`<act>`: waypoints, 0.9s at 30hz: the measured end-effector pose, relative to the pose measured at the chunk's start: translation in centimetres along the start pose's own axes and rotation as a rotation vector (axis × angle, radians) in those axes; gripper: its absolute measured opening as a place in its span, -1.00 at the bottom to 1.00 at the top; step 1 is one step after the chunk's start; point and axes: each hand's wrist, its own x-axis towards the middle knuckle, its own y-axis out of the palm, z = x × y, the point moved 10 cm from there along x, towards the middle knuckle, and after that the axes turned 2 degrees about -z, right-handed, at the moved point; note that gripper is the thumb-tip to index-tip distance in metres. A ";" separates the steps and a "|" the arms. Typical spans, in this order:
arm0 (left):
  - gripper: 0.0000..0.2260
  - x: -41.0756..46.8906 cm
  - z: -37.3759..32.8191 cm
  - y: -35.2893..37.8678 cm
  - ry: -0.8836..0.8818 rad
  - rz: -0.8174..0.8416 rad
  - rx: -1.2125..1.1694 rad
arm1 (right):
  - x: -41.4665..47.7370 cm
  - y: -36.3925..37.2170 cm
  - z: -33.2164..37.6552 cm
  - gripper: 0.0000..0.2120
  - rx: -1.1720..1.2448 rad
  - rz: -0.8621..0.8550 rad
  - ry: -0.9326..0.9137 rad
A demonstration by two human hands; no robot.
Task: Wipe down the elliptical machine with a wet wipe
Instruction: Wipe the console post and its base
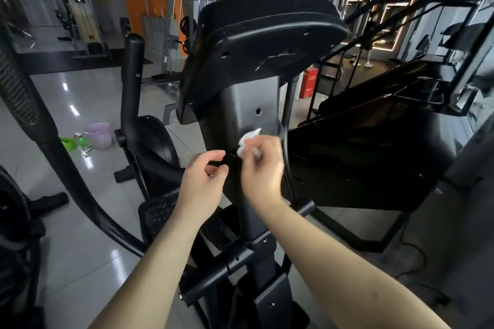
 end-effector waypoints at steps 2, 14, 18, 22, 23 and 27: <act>-0.74 -0.1 0.3 0.4 0.006 0.009 0.038 | -1.6 0.7 -0.7 -0.85 -0.031 0.100 -0.016; -0.72 -1.0 1.7 1.3 -0.047 0.004 0.056 | -0.5 -0.8 -3.5 -0.74 -0.015 -0.038 0.094; -0.75 -1.0 2.3 1.3 -0.039 0.012 0.074 | -3.8 1.4 -2.5 -0.80 0.015 0.148 -0.014; -0.74 -1.2 3.2 0.8 -0.076 0.002 0.078 | 0.8 -2.9 -6.4 -0.69 -0.103 -0.081 0.144; -0.74 -1.3 3.3 0.8 -0.084 0.006 0.083 | 1.8 -3.8 -7.3 -0.64 -0.165 -0.129 0.203; -0.74 -1.5 3.3 0.8 -0.082 -0.003 0.094 | 0.7 -3.1 -6.8 -0.71 -0.054 -0.118 0.217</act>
